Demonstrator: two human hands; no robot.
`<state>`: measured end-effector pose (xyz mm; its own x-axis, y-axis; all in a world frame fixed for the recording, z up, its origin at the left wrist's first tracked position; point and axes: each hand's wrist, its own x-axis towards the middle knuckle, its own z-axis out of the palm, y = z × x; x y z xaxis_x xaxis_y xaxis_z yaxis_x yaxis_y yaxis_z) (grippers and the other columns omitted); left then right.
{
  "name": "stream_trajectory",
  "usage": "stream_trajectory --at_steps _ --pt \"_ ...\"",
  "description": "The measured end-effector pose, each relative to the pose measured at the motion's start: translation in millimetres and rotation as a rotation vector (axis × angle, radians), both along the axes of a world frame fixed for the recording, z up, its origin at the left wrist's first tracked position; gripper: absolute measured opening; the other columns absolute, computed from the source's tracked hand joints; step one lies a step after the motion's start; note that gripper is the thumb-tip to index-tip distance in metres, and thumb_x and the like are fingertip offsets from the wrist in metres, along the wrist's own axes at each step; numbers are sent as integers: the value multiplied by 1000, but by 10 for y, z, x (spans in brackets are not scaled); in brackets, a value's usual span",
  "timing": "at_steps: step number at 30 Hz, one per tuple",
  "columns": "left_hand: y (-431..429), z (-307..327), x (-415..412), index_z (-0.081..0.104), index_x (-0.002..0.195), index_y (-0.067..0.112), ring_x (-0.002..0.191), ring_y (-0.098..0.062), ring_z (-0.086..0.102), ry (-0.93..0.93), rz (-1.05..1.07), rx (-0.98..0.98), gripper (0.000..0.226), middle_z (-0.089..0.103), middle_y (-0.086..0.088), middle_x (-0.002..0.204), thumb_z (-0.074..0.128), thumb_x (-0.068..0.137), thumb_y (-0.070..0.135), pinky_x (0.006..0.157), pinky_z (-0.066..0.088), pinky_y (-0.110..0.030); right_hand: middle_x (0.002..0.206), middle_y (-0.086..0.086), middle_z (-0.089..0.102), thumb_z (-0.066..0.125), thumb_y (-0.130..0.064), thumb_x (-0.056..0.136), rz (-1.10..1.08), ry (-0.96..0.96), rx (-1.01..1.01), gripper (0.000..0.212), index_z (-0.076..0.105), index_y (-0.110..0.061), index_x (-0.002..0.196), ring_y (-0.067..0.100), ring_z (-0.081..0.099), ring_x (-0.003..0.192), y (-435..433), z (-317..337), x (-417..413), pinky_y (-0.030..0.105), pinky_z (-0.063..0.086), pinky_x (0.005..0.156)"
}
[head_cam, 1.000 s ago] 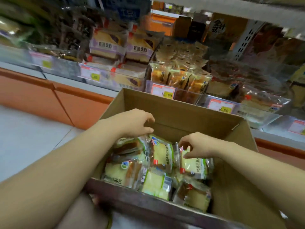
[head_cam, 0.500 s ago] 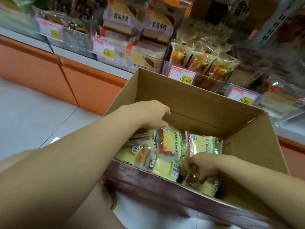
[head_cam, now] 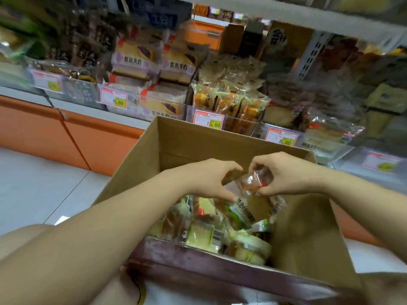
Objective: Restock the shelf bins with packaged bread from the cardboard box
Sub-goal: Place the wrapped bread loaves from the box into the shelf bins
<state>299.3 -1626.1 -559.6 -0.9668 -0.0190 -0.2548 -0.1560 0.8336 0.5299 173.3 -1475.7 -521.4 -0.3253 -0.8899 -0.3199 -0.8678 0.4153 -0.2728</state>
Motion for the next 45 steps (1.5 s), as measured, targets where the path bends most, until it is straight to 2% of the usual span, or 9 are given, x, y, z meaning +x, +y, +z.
stream_trajectory --at_steps 7,14,18,21,26,31,38,42,45 --pt "166 394 -361 53 123 29 103 -12 57 343 96 25 42 61 9 113 67 85 20 90 47 -31 110 -10 61 79 -33 71 -229 -68 -498 58 52 -30 122 5 58 102 387 389 -211 24 47 90" --pt "233 634 -785 43 138 29 121 -13 49 693 219 3 56 53 6 134 66 87 26 102 44 -39 97 -26 56 66 -5 86 -318 100 -859 41 50 -33 113 -10 56 90 525 663 -511 -3 38 75" --pt "68 616 -959 29 146 31 137 -23 33 646 341 -314 63 37 2 148 59 91 32 113 26 -52 104 -13 58 64 -4 87 -417 146 -986 40 53 -25 119 5 56 103 417 693 -765 7 44 85" --pt "-15 556 -1028 24 148 34 145 -23 15 529 291 -461 63 23 1 156 54 94 33 117 10 -56 111 -5 60 62 -3 87 -478 155 -982 41 52 -20 122 13 57 109 329 551 -914 30 49 95" --pt "-70 438 -1100 23 148 37 148 -24 2 386 187 -601 60 8 0 161 51 95 38 116 2 -59 123 5 59 57 -3 88 -456 380 -772 44 50 -22 127 24 54 116 269 428 -1061 42 49 94" --pt "-144 354 -1113 27 147 36 148 -22 -1 399 171 -599 57 4 3 161 50 95 38 117 3 -58 121 4 59 49 -5 89 -397 580 -584 46 49 -26 129 28 52 112 107 442 -1176 42 48 84" --pt "-190 274 -1108 33 145 35 148 -20 -4 436 146 -592 53 2 3 161 51 95 39 117 1 -53 130 5 57 60 -18 90 -293 554 -274 46 49 -24 134 27 49 121 -280 120 -1345 42 43 98" --pt "-263 240 -1089 35 143 36 148 -19 -5 458 122 -586 51 1 4 161 50 95 39 118 1 -52 130 6 55 68 -35 84 -391 763 -288 53 49 -21 131 29 50 118 -255 97 -1431 42 40 96" --pt "-255 208 -1101 36 143 36 148 -18 -8 451 126 -583 50 -3 4 161 50 95 39 118 -2 -53 131 8 55 64 -27 88 -415 586 -340 47 49 -17 131 30 57 111 -239 10 -1364 42 49 89"
